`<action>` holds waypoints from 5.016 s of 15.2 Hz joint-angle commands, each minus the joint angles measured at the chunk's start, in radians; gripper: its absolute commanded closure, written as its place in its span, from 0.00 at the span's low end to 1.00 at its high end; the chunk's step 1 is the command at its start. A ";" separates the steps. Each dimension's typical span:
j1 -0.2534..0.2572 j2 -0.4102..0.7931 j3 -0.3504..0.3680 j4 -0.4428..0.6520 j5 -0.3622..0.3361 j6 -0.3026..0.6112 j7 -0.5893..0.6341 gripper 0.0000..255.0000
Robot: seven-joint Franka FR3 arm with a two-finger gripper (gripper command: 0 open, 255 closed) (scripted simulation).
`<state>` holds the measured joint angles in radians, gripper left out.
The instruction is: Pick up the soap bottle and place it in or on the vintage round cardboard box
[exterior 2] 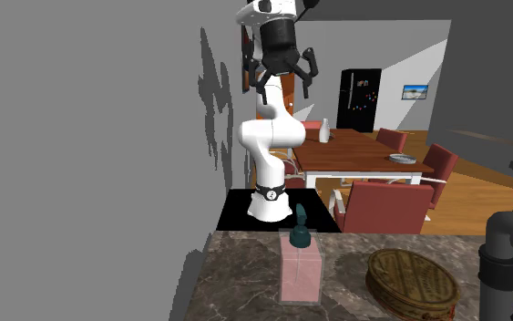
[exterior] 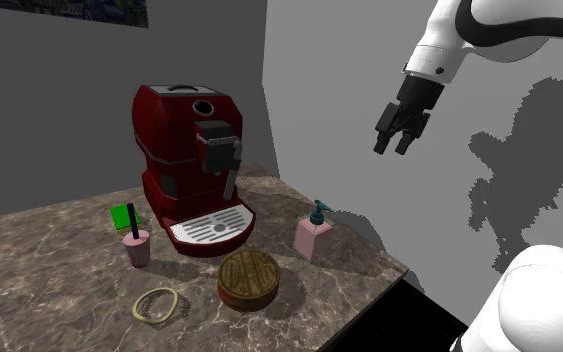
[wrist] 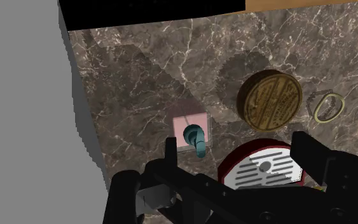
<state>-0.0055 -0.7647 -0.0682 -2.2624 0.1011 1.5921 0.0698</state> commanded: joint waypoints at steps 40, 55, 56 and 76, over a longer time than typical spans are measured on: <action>0.069 0.603 -0.035 -0.118 0.114 0.635 -0.181 1.00; 0.064 0.547 -0.033 -0.049 0.091 0.512 -0.149 1.00; 0.063 0.542 -0.033 -0.040 0.089 0.499 -0.146 1.00; 0.128 0.516 0.074 0.163 0.092 0.302 0.060 1.00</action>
<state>0.1124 -0.2511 -0.0100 -2.1051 0.1899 1.8933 0.1036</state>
